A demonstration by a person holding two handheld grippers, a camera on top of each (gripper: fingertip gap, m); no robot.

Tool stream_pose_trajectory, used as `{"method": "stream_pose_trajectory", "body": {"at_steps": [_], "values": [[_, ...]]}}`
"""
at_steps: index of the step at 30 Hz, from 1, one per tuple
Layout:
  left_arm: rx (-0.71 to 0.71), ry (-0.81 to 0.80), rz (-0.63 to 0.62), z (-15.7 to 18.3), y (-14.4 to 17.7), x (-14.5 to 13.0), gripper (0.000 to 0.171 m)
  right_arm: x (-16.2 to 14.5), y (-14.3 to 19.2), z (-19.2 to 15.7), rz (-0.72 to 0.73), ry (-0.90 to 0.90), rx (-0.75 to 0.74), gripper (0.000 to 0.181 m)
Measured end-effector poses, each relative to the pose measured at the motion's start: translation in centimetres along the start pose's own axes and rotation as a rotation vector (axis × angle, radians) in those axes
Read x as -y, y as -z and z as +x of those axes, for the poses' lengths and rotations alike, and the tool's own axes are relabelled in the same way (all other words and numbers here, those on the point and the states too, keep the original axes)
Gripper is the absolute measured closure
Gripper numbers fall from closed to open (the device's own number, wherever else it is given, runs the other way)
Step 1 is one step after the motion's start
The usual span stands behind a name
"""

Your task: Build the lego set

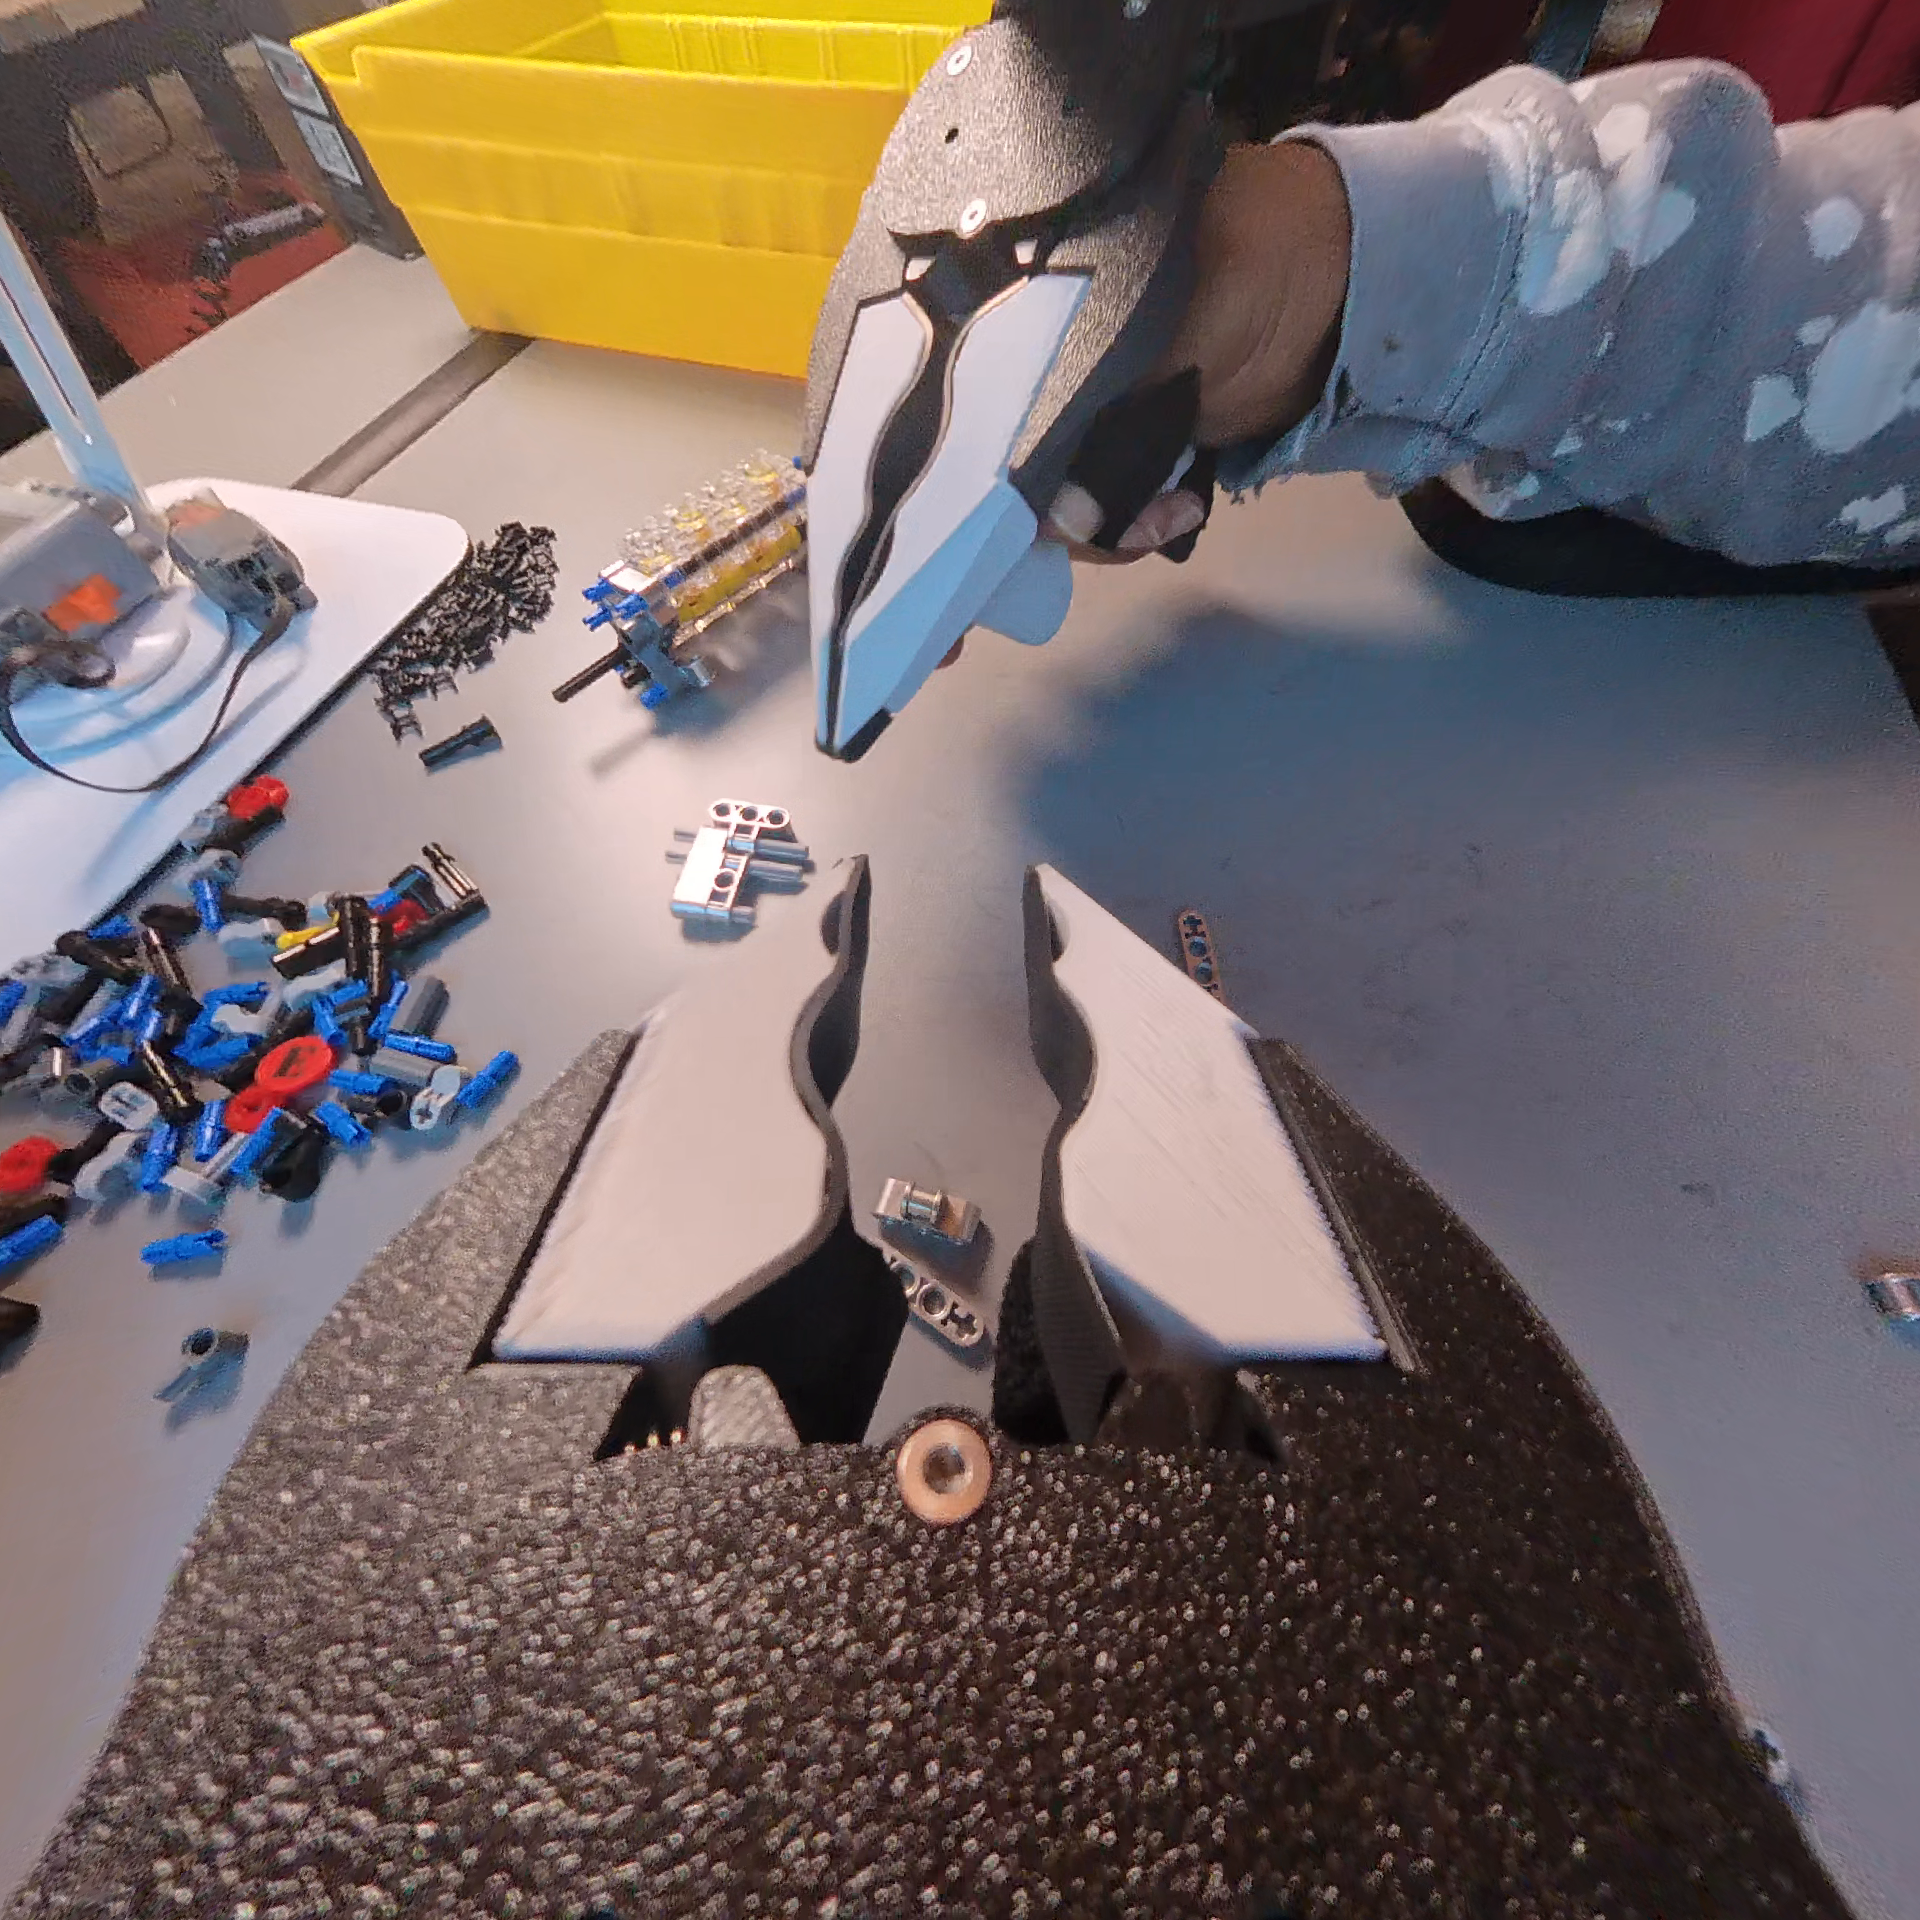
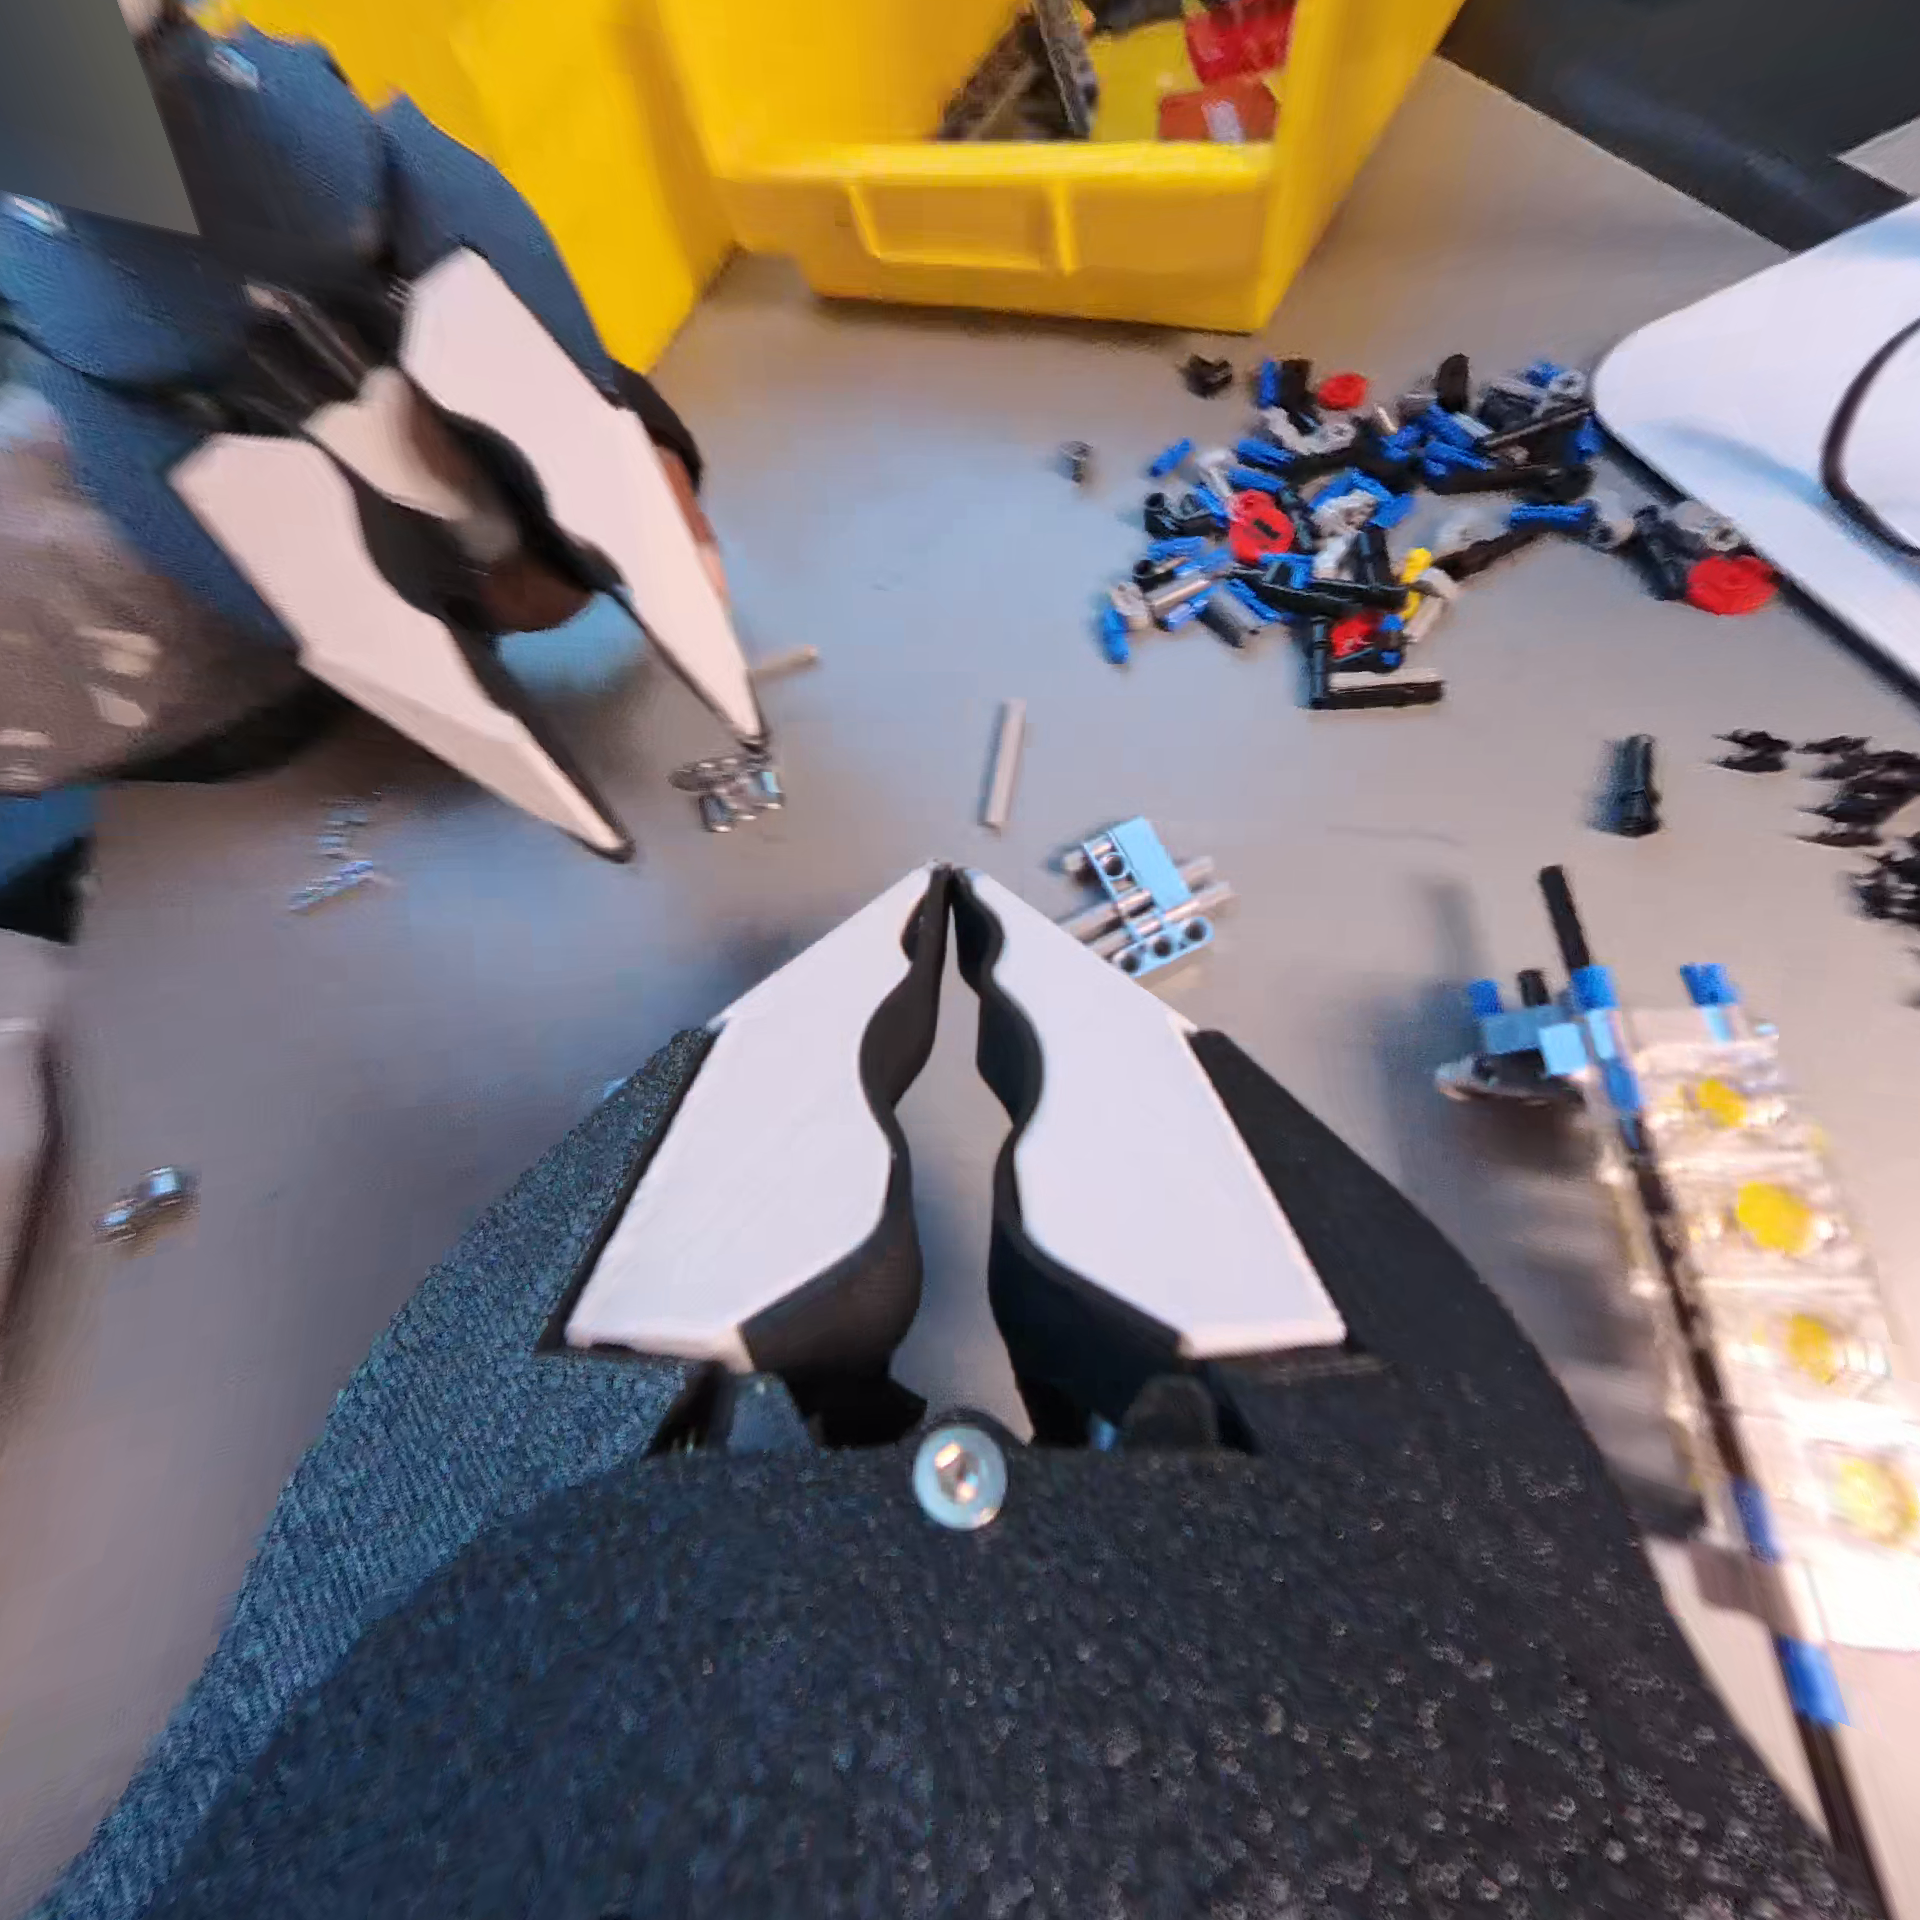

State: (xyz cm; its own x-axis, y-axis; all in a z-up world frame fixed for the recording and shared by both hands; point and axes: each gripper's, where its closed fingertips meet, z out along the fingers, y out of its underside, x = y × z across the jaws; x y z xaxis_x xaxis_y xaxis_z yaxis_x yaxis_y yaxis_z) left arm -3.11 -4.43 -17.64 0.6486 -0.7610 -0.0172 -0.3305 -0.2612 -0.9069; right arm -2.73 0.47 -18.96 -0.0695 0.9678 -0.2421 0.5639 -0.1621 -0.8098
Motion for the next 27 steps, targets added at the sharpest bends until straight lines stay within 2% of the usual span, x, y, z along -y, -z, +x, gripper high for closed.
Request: {"method": "stream_pose_trajectory", "body": {"at_steps": [3,6,8,11,13,14,20,22,24,27], "values": [[0.039,-0.074,-0.039,-0.2,-0.5,-0.7,0.144,-1.2,1.1,0.0,-0.019,0.082,-0.069,0.18],[0.035,-0.055,-0.063,-0.4,-1.0,-1.3,0.144,-2.2,0.4,1.5,-0.08,0.255,-0.204,0.155],[0.041,-0.042,-0.063,-0.7,-1.1,-1.3,0.145,-2.6,-0.7,2.2,-0.139,0.295,-0.224,0.138],[0.048,-0.039,-0.062,-0.8,-1.2,-1.3,0.145,-2.5,-2.6,3.4,-0.189,0.306,-0.23,0.13],[0.056,-0.046,-0.074,-0.9,-1.1,-1.6,0.145,-2.6,-3.3,3.4,-0.205,0.281,-0.185,0.138],[0.061,-0.048,-0.079,-0.9,-1.0,-1.7,0.145,-2.6,-3.3,3.1,-0.209,0.265,-0.155,0.153],[0.058,-0.064,-0.096,-0.7,-1.0,-2.0,0.144,-3.2,-2.4,1.3,-0.215,0.213,-0.101,0.161],[0.048,-0.114,-0.102,-0.1,-1.2,-2.0,0.142,-2.4,-1.8,-0.4,-0.151,0.112,-0.023,0.181],[0.048,-0.178,-0.112,0.5,-1.5,-2.0,0.142,-2.5,-1.3,-1.4,-0.138,-0.001,0.031,0.181],[0.06,-0.241,-0.18,0.8,-2.1,-3.2,0.142,-3.3,-1.0,-1.2,-0.158,-0.003,0.012,0.181]]}}
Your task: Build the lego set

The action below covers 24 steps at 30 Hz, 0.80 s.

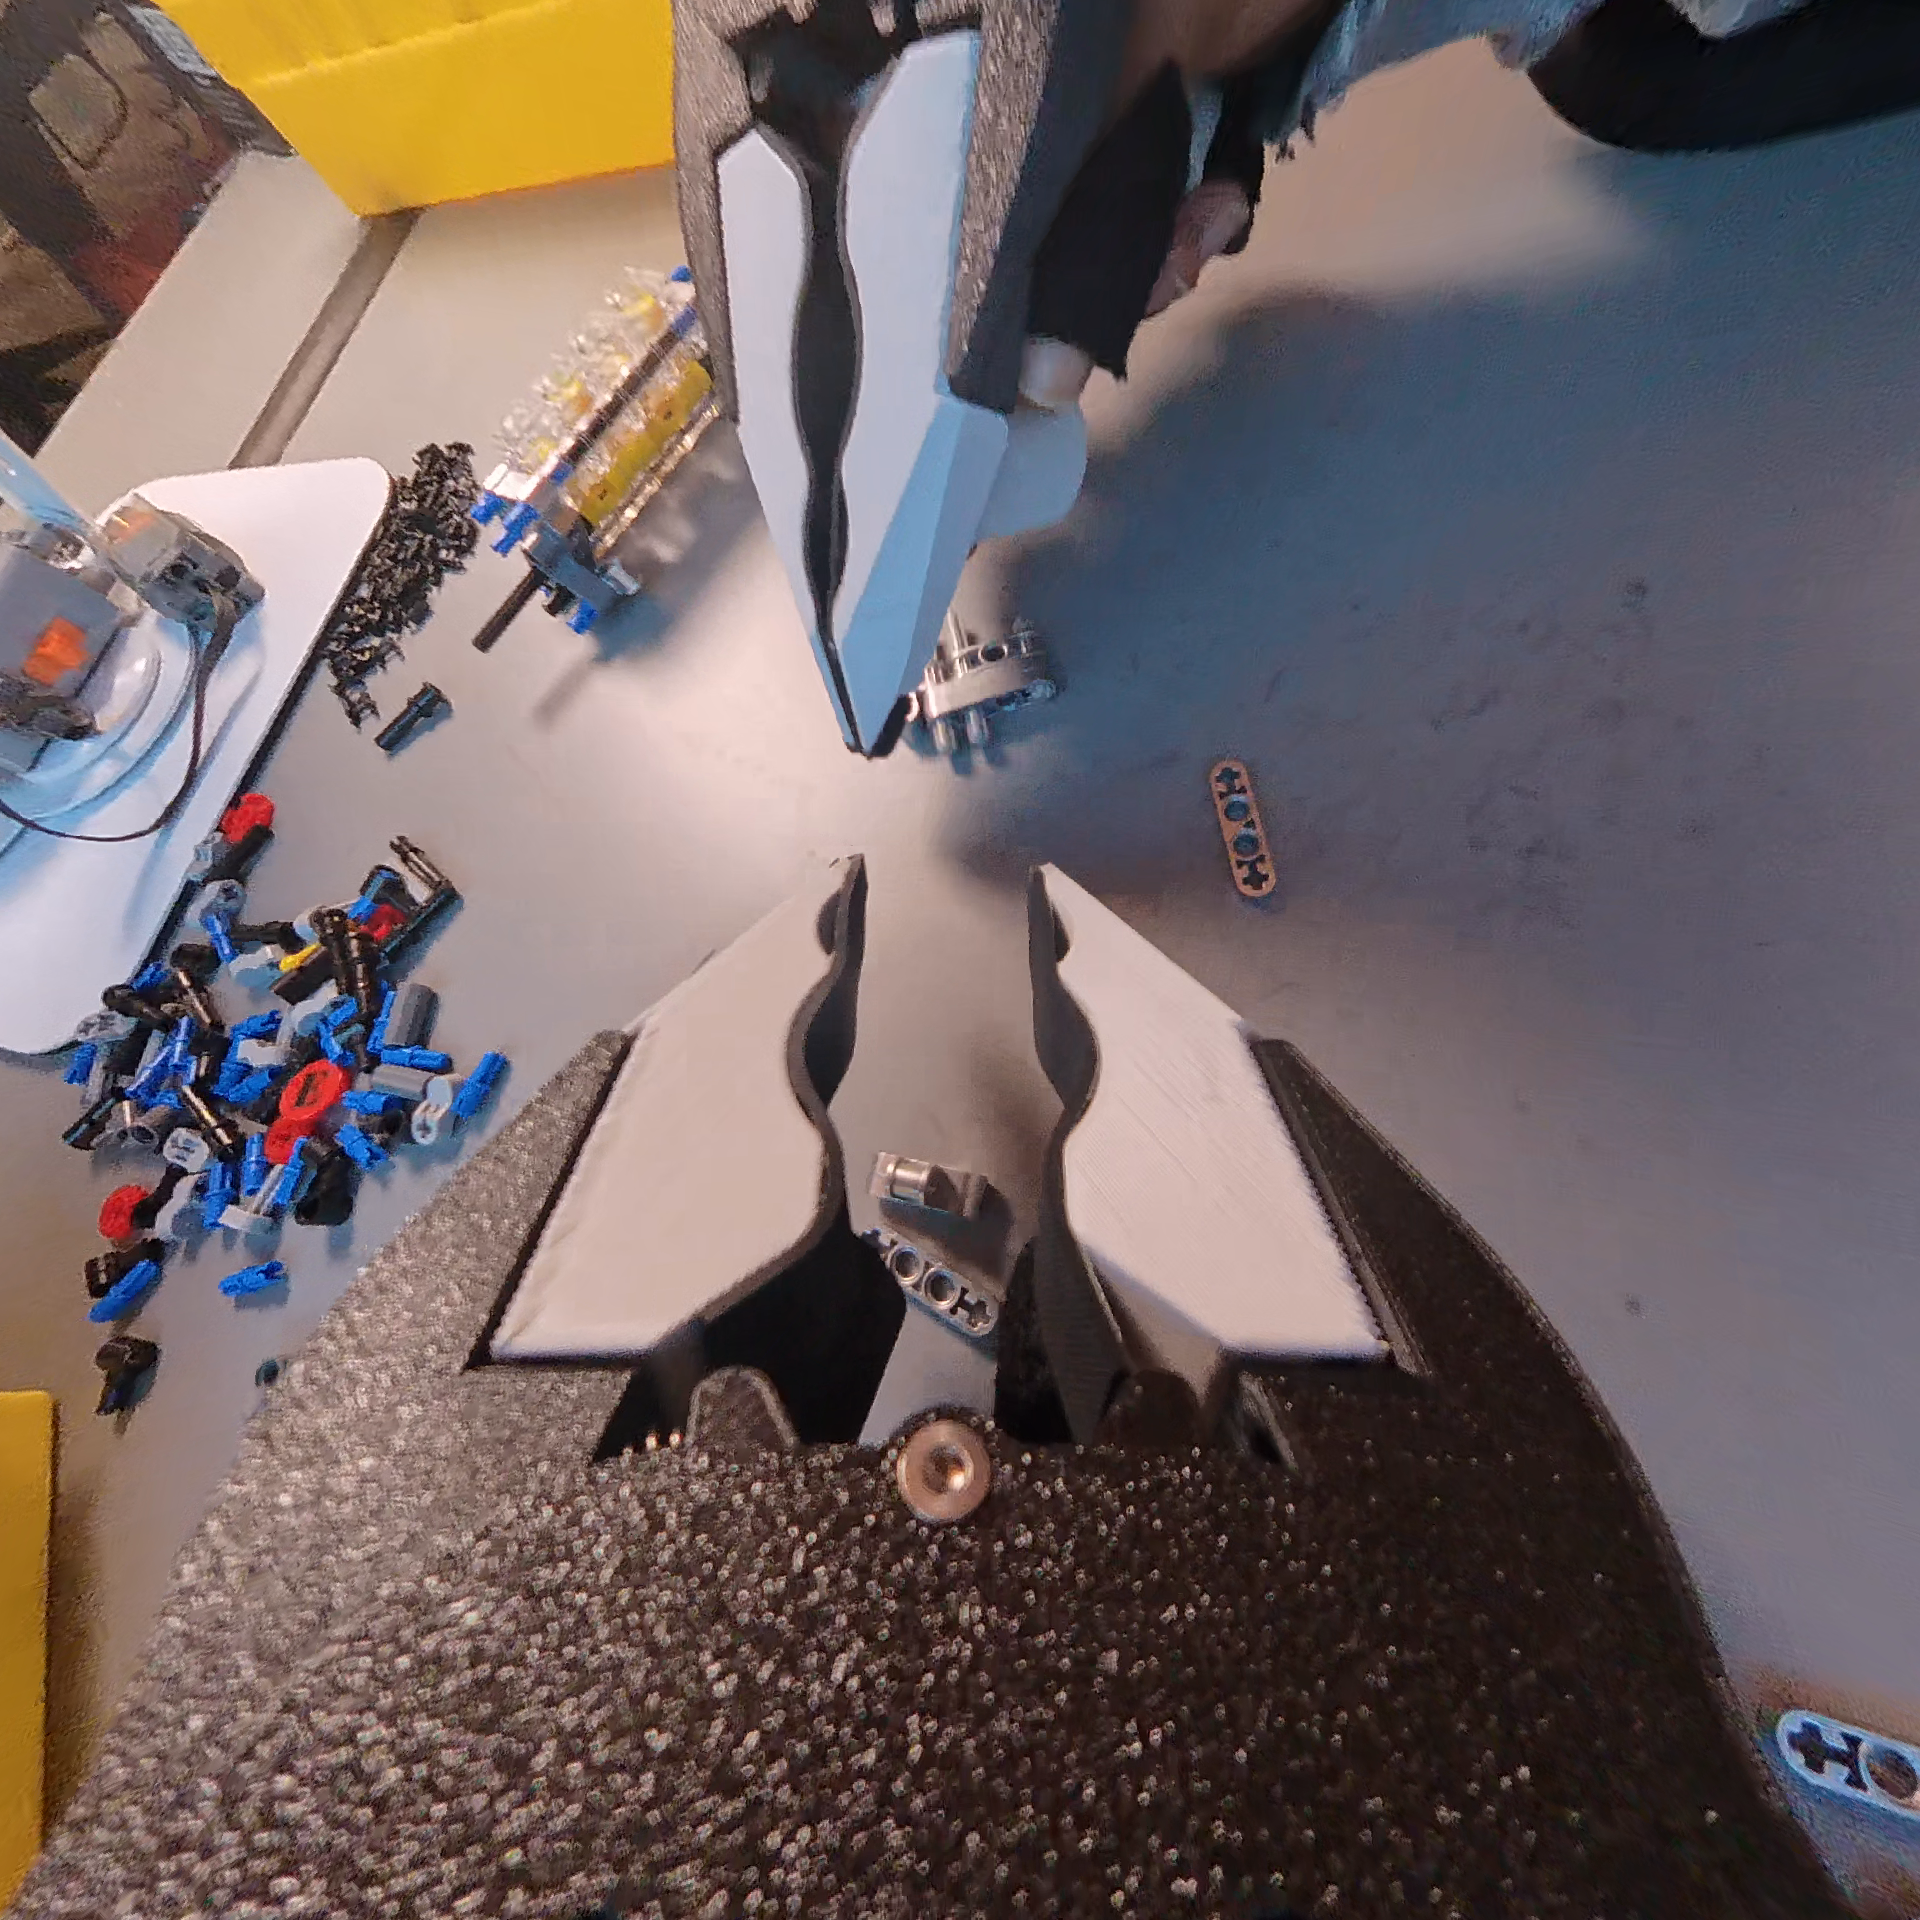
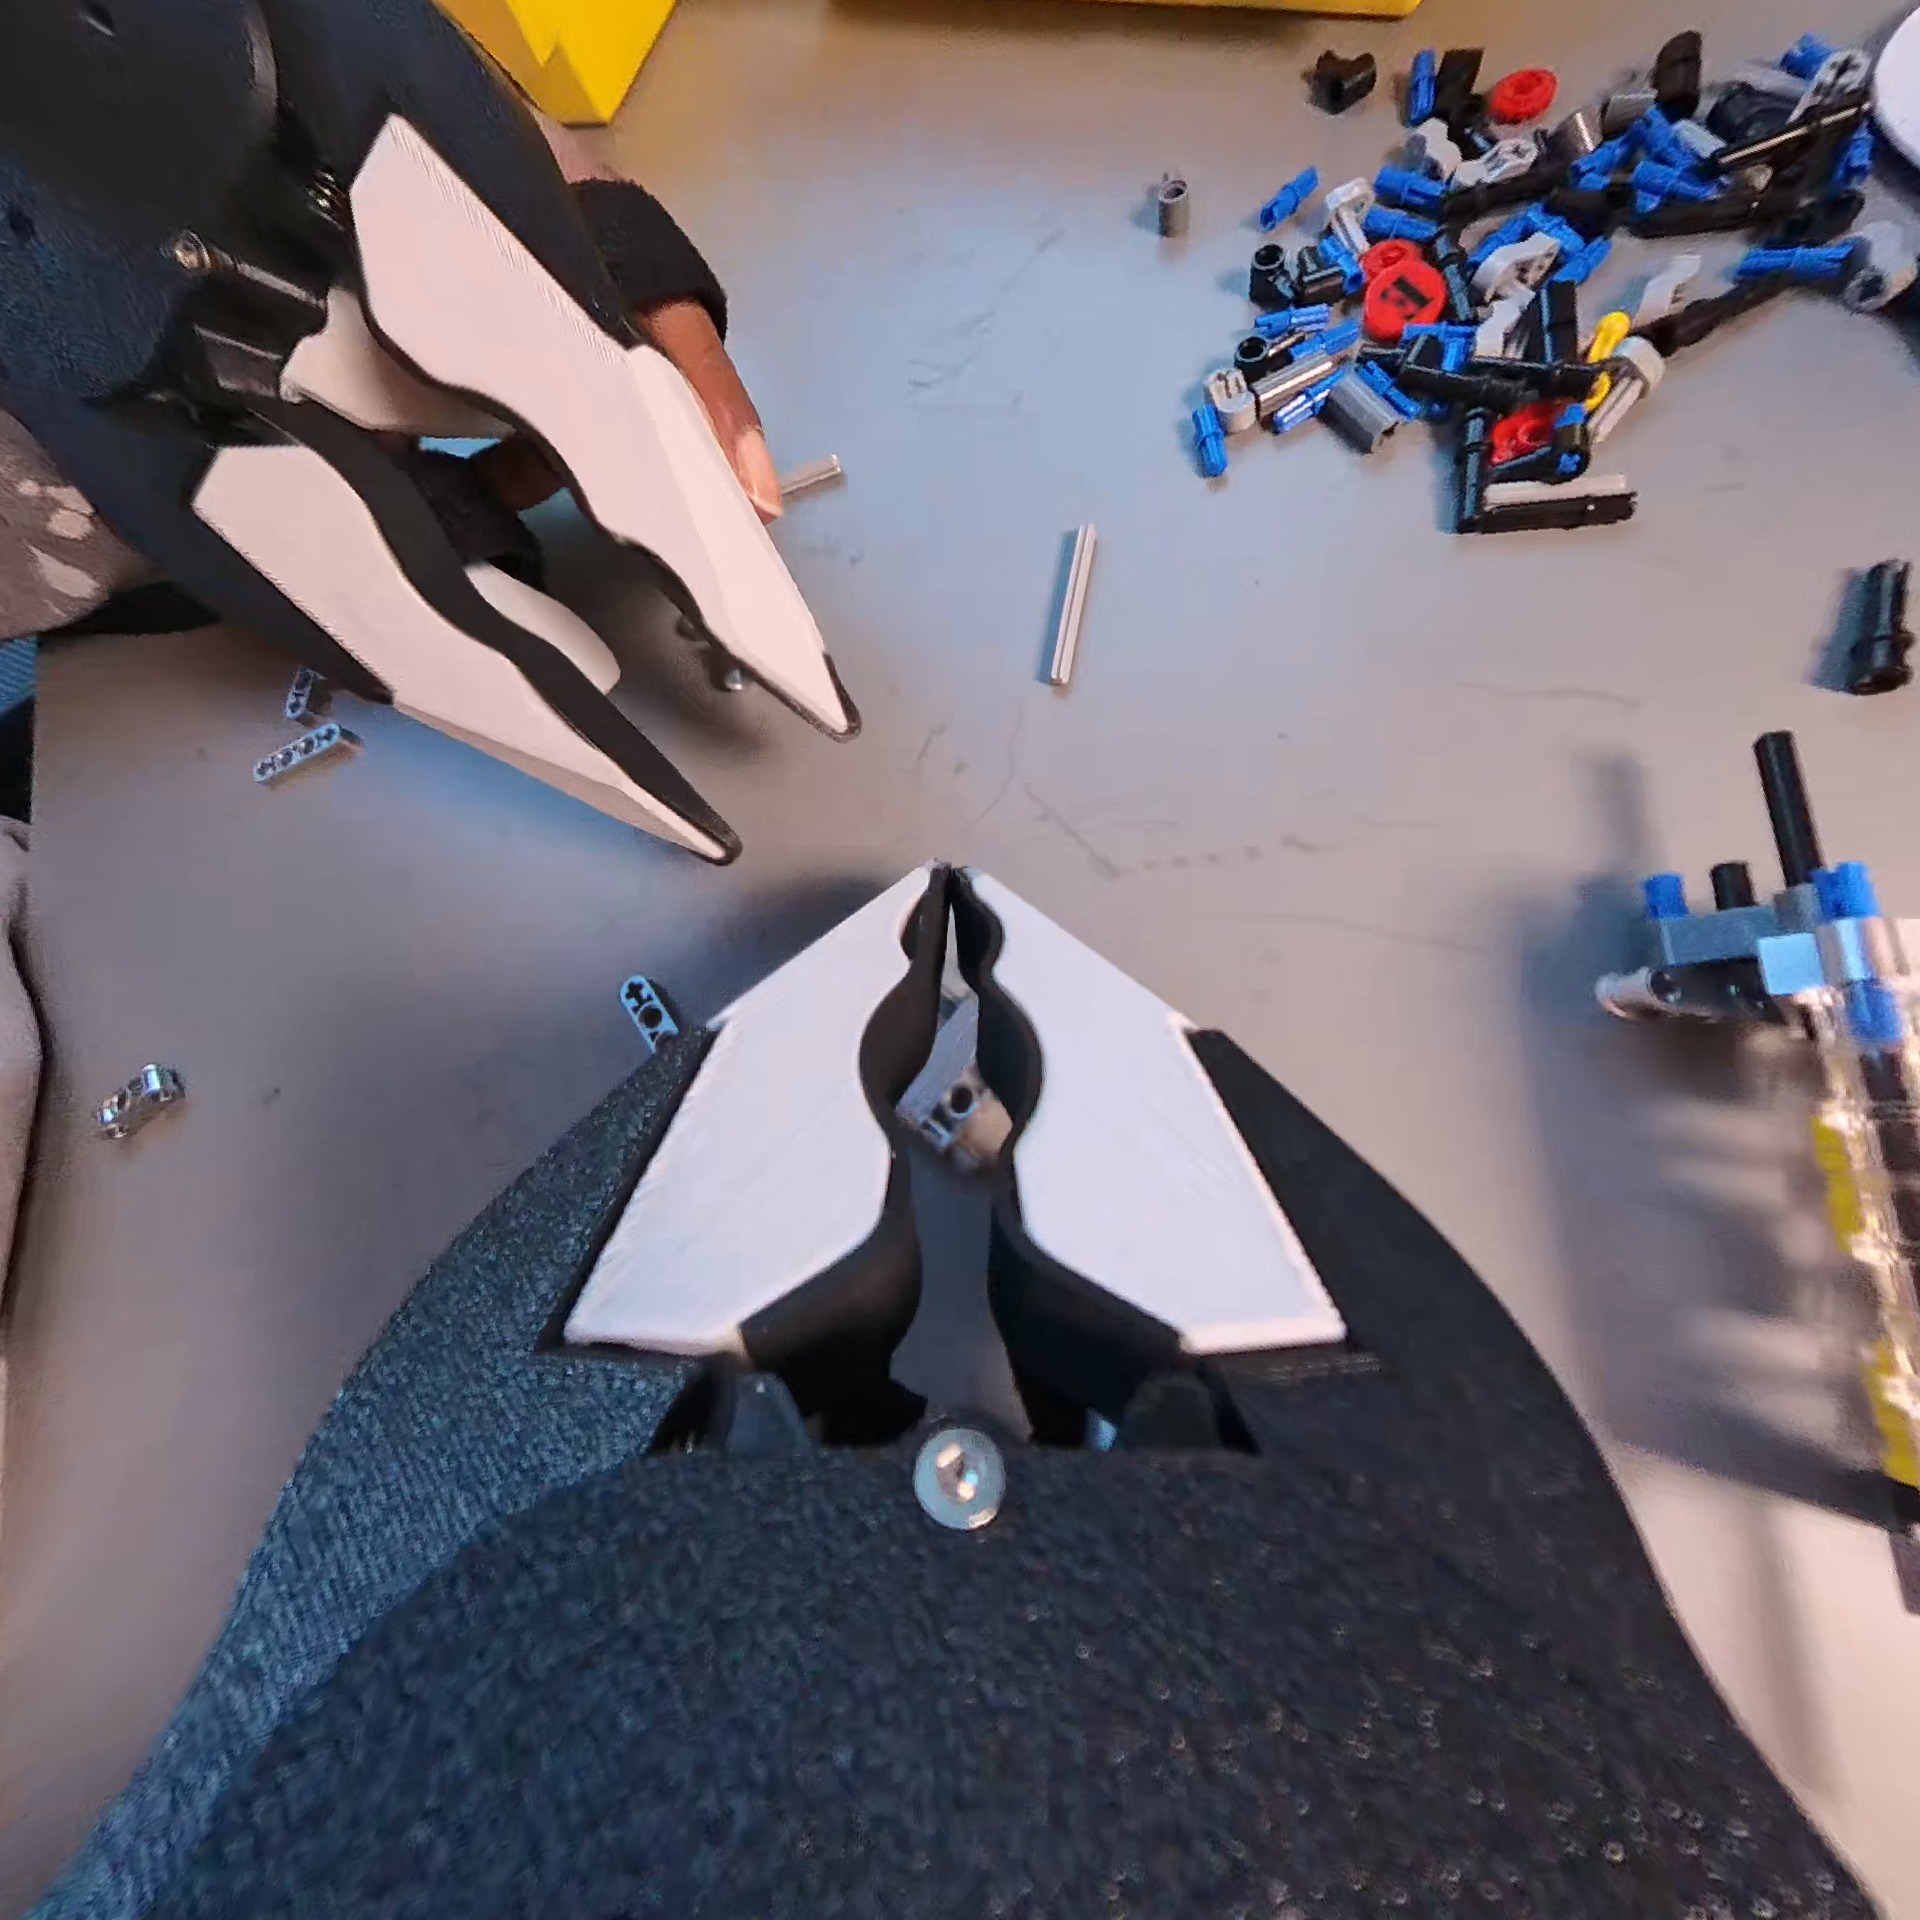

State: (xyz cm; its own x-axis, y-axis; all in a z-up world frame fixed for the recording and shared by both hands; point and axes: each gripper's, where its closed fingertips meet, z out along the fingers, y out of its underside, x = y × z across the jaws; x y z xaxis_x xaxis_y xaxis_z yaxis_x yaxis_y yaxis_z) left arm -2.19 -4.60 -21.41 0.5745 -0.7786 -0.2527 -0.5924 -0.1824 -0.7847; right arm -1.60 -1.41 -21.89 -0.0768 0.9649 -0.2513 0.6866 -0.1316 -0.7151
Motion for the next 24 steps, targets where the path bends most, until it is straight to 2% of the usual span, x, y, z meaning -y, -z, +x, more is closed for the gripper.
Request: {"method": "stream_pose_trajectory", "body": {"at_steps": [3,5,8,10,11,13,18,21,24], "values": [[-0.011,0.01,-0.014,0.2,-0.2,-0.3,0.143,0.4,1.4,0.5,0.005,0.075,-0.072,0.179],[-0.008,0.022,-0.008,0.0,-0.1,-0.2,0.143,0.2,2.6,0.9,-0.028,0.151,-0.15,0.16],[-0.001,0.035,-0.012,-0.2,-0.1,-0.4,0.144,-1.4,3.1,0.3,-0.104,0.176,-0.171,0.133],[-0.002,0.036,-0.018,-0.2,-0.2,-0.5,0.144,-2.6,2.5,0.3,-0.16,0.19,-0.199,0.125],[-0.005,0.036,-0.02,-0.1,-0.3,-0.5,0.144,-3.2,2.1,0.4,-0.184,0.193,-0.213,0.125],[-0.014,0.039,-0.02,0.1,-0.4,-0.5,0.144,-3.8,1.5,0.5,-0.195,0.192,-0.216,0.138],[-0.042,0.075,0.014,0.4,-0.2,0.1,0.144,-3.9,1.2,-0.4,-0.178,0.238,-0.136,0.139],[-0.115,0.203,0.086,0.7,0.2,1.2,0.144,-3.0,1.2,-1.2,-0.137,0.35,-0.131,0.138],[-0.18,0.362,0.198,0.1,1.2,2.7,0.143,-0.8,1.7,-2.7,-0.035,0.498,-0.156,0.138]]}}
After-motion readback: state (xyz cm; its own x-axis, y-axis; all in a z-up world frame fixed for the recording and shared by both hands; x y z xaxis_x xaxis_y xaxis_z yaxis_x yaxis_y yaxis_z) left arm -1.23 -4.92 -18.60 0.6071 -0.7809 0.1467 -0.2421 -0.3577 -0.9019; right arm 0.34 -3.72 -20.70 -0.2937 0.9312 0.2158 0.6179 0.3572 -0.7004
